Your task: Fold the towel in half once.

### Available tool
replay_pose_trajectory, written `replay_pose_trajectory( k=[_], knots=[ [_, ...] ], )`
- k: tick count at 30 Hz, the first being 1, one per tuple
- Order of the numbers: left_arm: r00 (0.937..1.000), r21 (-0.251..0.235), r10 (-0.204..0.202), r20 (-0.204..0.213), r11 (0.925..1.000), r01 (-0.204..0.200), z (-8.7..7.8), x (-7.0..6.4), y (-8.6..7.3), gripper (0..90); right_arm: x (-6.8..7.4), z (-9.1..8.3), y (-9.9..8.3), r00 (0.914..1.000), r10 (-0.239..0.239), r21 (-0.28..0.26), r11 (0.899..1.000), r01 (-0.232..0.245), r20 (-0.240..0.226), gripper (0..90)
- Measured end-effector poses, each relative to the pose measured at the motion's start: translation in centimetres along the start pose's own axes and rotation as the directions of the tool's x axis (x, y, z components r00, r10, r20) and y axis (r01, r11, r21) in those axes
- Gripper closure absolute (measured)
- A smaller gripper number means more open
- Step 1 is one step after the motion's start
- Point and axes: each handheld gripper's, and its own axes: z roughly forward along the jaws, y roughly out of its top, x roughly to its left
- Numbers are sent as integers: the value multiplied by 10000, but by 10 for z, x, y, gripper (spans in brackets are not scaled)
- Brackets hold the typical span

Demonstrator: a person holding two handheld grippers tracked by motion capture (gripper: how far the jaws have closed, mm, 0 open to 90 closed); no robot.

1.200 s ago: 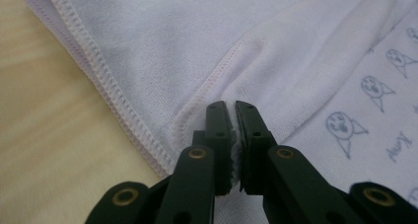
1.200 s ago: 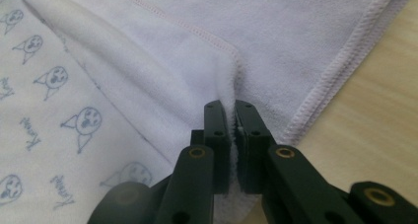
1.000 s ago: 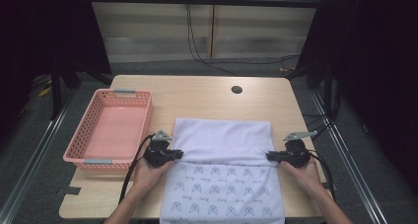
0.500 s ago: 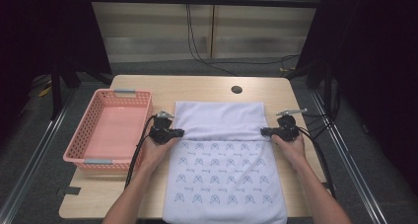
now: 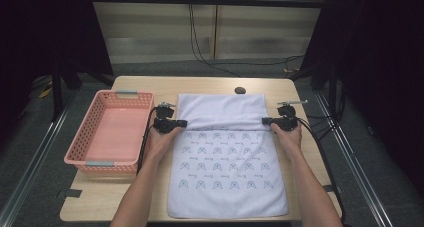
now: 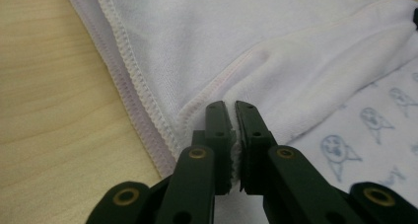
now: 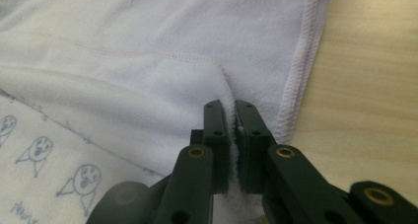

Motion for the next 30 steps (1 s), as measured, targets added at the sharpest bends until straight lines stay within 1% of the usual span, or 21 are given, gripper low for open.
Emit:
replay_pose_trajectory(
  k=[4, 5, 6, 7, 8, 9, 10, 11, 13, 15, 17, 20, 21, 22, 23, 24, 26, 27, 28, 29, 30],
  knots=[
    [9990, -494, 353, 277, 9982, -339, -19, -14, 13, 853, 2, -22, 18, 9991, -182, -766, 9969, 153, -381, 854],
    [9963, -832, 820, 241, 9933, -797, -33, -24, 21, 853, 4, -30, 23, 9984, -377, -977, 9947, 335, -420, 854],
    [9963, -832, 820, 241, 9933, -797, -33, -24, 21, 852, 4, -30, 23, 9984, -377, -977, 9947, 335, -420, 854],
    [9912, -1207, 1303, 230, 9846, -1267, -50, -32, 27, 851, 9, -48, 32, 9963, -601, -1349, 9895, 514, -614, 853],
    [9912, -1207, 1303, 230, 9846, -1267, -50, -32, 27, 851, 9, -48, 32, 9963, -601, -1349, 9895, 514, -614, 853],
    [9892, -1528, 1414, 379, 9791, -1341, -68, -33, 30, 851, 13, -66, 38, 9930, -677, -1801, 9824, 495, -965, 851],
    [9892, -1528, 1414, 379, 9791, -1341, -68, -33, 30, 851, 13, -66, 38, 9930, -677, -1801, 9824, 495, -965, 851],
    [9866, -1787, 1606, 299, 9720, -1528, -85, -37, 32, 850, 18, -84, 41, 9896, -934, -2092, 9754, 691, -1089, 850],
    [9838, -1993, 1721, 506, 9670, -1589, -99, -42, 35, 850, 22, -97, 41, 9853, -1175, -2311, 9691, 864, -1243, 850],
    [9817, -2199, 1806, 605, 9617, -1634, -113, -49, 36, 851, 29, -109, 39, 9795, -1499, -2458, 9626, 1136, -1342, 850],
    [9764, -2479, 2041, 700, 9517, -1811, -127, -56, 36, 851, 36, -123, 36, 9729, -1817, -2567, 9562, 1408, -1431, 848],
    [9731, -2586, 2169, 770, 9470, -1906, -139, -64, 33, 851, 42, -143, 23, 9636, -1940, -3011, 9443, 1326, -1839, 847],
    [9712, -2547, 2188, 945, 9484, -1889, -149, -73, 27, 851, 44, -148, 18, 9615, -1984, -3019, 9437, 1350, -1903, 847],
    [9712, -2547, 2188, 945, 9484, -1889, -149, -73, 27, 851, 44, -148, 18, 9615, -1984, -3019, 9437, 1350, -1903, 847],
    [9629, -2676, 2442, 1151, 9411, -2067, -159, -83, 19, 851, 48, -160, 10, 9582, -2111, -3119, 9391, 1441, -1929, 847],
    [9629, -2676, 2442, 1151, 9411, -2067, -159, -83, 19, 851, 48, -160, 10, 9582, -2111, -3119, 9391, 1441, -1929, 847],
    [9553, -2790, 2679, 1251, 9335, -2253, -169, -92, 14, 852, 52, -174, 5, 9541, -2267, -3303, 9313, 1535, -1956, 847],
    [9525, -2803, 2793, 1212, 9302, -2371, -179, -97, 10, 851, 56, -185, 2, 9481, -2463, -3438, 9241, 1671, -2013, 847],
    [9525, -2803, 2793, 1212, 9302, -2371, -179, -97, 10, 850, 56, -185, 2, 9481, -2463, -3438, 9241, 1671, -2013, 847],
    [9499, -2749, 2847, 1288, 9306, -2417, -186, -101, 0, 849, 63, -195, -4, 9419, -2658, -3546, 9172, 1816, -2054, 847],
    [9499, -2749, 2847, 1288, 9306, -2417, -186, -101, 0, 846, 67, -198, -9, 9387, -2804, -3479, 9161, 1992, -2008, 847]
  ],
)
